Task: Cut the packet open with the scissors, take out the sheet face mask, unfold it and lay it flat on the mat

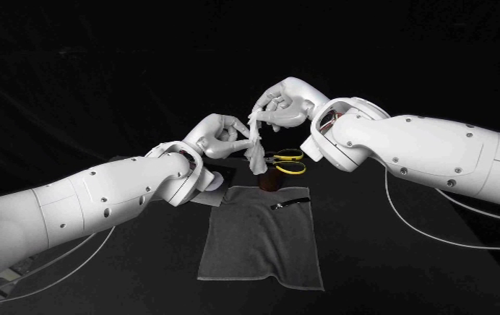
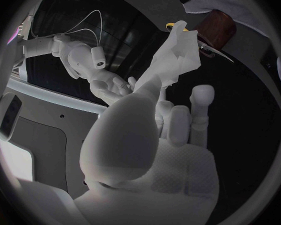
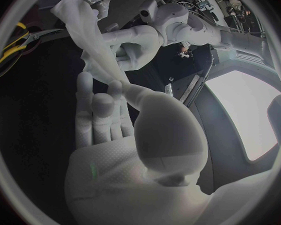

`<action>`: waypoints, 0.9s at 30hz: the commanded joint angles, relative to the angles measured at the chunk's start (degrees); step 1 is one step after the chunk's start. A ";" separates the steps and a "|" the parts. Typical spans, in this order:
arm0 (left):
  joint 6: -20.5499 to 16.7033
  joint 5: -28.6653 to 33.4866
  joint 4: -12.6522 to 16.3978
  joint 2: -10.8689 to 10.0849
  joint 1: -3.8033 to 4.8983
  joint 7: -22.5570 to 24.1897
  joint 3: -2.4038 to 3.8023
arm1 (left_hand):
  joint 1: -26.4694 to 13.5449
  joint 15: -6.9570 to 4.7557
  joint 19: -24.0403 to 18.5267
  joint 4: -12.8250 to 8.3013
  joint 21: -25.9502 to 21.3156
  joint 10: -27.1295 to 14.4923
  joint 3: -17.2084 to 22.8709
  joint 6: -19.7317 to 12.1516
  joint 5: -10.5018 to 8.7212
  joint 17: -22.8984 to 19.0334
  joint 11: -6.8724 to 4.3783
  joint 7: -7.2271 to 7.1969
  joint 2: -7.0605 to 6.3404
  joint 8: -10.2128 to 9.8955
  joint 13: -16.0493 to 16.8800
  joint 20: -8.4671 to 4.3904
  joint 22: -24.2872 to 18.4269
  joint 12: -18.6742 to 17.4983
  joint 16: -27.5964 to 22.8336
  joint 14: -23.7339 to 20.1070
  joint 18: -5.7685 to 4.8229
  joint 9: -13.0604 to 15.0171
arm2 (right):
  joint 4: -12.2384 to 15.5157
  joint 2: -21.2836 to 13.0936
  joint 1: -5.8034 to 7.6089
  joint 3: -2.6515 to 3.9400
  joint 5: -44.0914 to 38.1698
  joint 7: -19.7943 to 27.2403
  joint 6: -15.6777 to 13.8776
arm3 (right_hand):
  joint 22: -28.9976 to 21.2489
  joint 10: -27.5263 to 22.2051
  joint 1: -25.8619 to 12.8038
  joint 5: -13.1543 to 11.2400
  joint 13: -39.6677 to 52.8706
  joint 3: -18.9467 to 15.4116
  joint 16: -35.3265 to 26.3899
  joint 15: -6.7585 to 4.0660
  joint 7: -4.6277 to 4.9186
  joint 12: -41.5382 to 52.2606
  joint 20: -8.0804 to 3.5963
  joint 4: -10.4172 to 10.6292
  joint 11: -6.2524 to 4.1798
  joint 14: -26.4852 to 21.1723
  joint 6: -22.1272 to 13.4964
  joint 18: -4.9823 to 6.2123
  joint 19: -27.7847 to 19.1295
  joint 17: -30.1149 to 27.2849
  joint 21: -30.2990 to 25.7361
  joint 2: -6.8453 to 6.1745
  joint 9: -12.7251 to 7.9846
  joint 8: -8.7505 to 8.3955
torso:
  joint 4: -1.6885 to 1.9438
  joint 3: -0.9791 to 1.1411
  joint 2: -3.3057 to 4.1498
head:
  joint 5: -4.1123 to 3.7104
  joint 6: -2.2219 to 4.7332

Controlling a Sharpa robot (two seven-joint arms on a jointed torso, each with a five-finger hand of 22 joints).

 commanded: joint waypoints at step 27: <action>0.26 5.08 0.72 -1.00 -0.07 5.01 0.10 | -10.94 -0.84 -1.53 -0.57 0.13 -2.17 36.01 6.83 0.16 -1.24 -0.95 -1.02 -2.12 -4.22 -5.10 -0.82 0.40 -4.25 -1.66 -0.84 -0.24 1.70 | -1.93 0.00 -0.08 0.04 -0.05 -0.51 0.18 | 0.16 0.15 -0.25 0.13 0.02 0.43 0.12 0.10 -0.05 -0.03 -0.07 -0.17 -0.31 0.43 0.36 0.61 0.30 0.02 0.29 0.48 3.99 1.27 | 0.04 0.02 0.03 | 0.07 -0.05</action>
